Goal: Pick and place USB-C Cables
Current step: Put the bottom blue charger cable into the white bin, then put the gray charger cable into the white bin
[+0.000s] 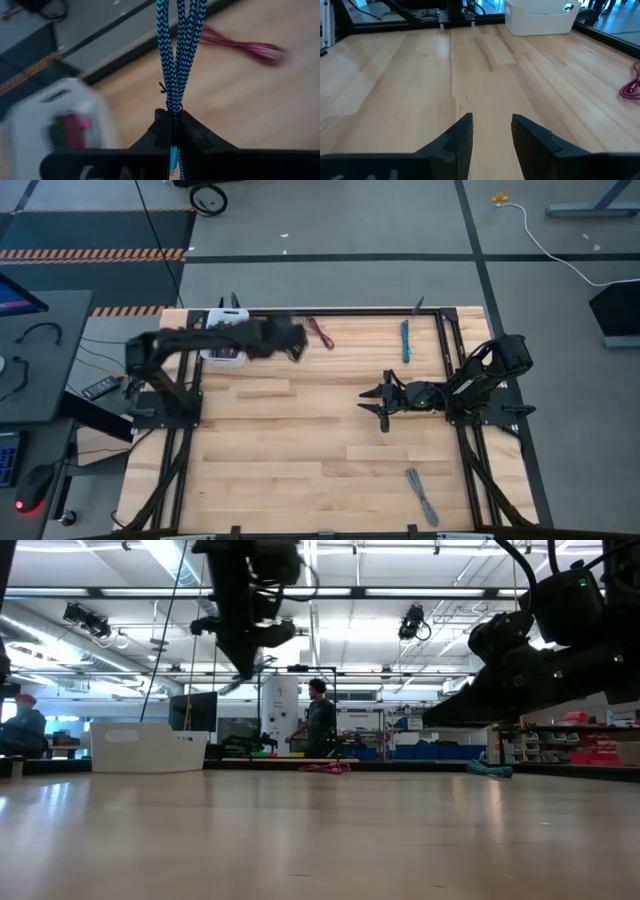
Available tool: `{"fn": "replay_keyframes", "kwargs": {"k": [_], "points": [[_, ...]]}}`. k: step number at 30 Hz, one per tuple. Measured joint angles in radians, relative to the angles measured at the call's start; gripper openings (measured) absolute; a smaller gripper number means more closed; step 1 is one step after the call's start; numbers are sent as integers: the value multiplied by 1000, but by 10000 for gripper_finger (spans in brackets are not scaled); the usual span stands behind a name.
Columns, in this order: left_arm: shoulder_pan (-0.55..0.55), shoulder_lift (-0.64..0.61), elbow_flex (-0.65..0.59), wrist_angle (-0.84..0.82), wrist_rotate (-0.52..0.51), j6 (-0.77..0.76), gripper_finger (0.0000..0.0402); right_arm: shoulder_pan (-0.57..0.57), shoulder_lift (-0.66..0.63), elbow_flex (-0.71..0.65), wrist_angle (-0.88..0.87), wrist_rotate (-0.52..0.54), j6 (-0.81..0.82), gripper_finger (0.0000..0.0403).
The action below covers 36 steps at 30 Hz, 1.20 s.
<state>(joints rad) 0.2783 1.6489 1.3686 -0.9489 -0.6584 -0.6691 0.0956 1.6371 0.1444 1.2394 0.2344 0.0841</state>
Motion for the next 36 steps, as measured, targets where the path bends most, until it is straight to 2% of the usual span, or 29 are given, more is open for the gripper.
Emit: {"fn": "replay_keyframes", "kwargs": {"k": [5,9,16,24,31,36], "points": [[183,-73,-3,-138,10,20,16,0,0,0,-16,0,2,140],[309,-72,-39,-195,91,36,16,0,0,0,-29,-1,2,140],[454,-66,-185,-88,217,79,16,1,0,0,-40,-19,25,140],[530,-65,-357,47,339,80,26,2,0,-1,-49,-52,45,140],[544,-65,-440,100,348,88,49,2,0,-1,-48,-48,42,140],[544,-70,-434,94,335,143,94,0,0,-1,-43,-45,14,140]]}}
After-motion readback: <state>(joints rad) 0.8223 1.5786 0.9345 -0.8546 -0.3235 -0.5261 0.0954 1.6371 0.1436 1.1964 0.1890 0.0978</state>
